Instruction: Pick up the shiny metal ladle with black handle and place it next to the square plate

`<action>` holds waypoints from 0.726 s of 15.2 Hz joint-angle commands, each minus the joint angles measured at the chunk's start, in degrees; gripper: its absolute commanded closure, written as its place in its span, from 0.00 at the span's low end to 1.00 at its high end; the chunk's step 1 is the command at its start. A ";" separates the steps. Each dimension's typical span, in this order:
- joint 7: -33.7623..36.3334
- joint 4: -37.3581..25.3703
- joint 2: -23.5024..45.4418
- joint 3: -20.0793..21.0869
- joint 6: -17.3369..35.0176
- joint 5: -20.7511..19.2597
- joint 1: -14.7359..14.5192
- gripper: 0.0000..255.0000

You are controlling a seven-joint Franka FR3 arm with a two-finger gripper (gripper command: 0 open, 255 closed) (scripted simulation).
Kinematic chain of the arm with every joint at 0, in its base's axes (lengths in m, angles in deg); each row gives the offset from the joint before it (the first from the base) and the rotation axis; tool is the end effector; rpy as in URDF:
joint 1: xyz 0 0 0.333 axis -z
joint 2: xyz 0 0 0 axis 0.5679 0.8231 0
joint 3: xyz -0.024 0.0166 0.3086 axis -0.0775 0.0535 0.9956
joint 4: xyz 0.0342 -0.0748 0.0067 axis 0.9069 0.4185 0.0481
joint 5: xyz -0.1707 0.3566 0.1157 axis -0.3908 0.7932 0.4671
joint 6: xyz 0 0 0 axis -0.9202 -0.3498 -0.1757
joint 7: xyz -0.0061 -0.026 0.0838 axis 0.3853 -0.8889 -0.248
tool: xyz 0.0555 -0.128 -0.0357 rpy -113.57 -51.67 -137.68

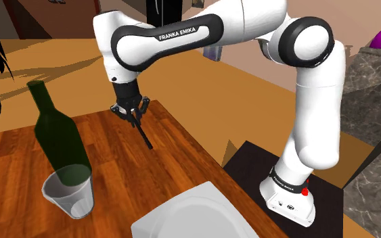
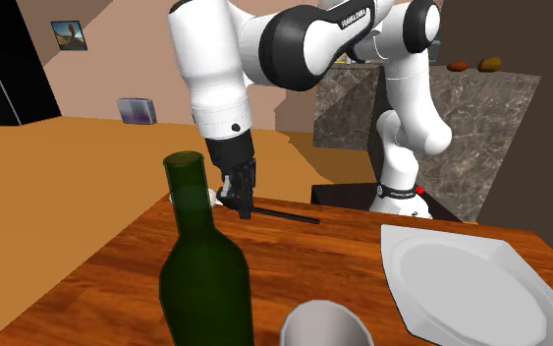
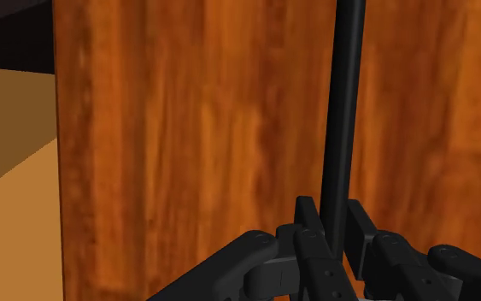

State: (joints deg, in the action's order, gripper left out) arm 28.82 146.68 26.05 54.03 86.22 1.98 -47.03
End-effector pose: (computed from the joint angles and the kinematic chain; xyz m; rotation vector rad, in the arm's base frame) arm 0.5533 0.3510 0.3935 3.0215 -0.4728 -0.1909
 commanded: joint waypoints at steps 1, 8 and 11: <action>1.53 4.19 -3.24 0.92 1.14 1.18 -0.44 1.00; 6.60 16.31 -12.52 4.20 4.85 5.41 -2.78 1.00; 8.73 19.96 -15.60 5.60 5.85 7.15 -4.03 1.00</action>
State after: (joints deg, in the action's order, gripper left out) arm 36.79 165.81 11.12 59.22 91.80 8.71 -50.64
